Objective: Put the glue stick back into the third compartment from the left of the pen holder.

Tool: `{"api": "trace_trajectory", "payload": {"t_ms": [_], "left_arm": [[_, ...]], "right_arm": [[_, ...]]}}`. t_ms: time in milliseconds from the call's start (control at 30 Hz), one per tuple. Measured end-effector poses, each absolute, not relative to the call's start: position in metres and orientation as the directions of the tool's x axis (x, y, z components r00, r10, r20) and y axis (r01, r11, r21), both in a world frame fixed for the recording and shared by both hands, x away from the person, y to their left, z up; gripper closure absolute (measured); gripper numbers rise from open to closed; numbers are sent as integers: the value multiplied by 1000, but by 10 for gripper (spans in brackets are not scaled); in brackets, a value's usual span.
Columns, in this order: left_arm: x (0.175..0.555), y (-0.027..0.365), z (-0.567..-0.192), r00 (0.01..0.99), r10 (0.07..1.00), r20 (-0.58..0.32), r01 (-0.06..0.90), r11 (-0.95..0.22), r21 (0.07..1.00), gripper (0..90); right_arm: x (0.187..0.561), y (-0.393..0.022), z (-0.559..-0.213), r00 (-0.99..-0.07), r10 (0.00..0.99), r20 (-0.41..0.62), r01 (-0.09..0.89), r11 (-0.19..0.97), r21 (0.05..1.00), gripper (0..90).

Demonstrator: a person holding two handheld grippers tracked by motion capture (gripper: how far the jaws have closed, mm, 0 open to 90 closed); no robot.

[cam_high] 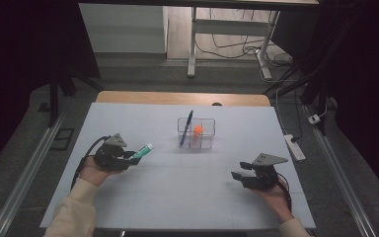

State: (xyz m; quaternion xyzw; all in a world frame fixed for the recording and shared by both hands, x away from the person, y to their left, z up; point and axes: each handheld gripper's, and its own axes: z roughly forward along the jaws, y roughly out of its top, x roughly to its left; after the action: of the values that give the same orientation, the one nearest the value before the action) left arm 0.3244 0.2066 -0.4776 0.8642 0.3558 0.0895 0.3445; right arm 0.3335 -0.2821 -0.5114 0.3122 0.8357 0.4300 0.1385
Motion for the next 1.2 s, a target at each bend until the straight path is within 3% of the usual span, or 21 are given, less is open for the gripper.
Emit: {"api": "trace_trajectory", "payload": {"t_ms": [1200], "left_arm": [[314,163,-478,811,577,-94,479,-565,672,651]], "right_arm": [[329,-275,-508,-783,622,0,364,459,811,412]]}}
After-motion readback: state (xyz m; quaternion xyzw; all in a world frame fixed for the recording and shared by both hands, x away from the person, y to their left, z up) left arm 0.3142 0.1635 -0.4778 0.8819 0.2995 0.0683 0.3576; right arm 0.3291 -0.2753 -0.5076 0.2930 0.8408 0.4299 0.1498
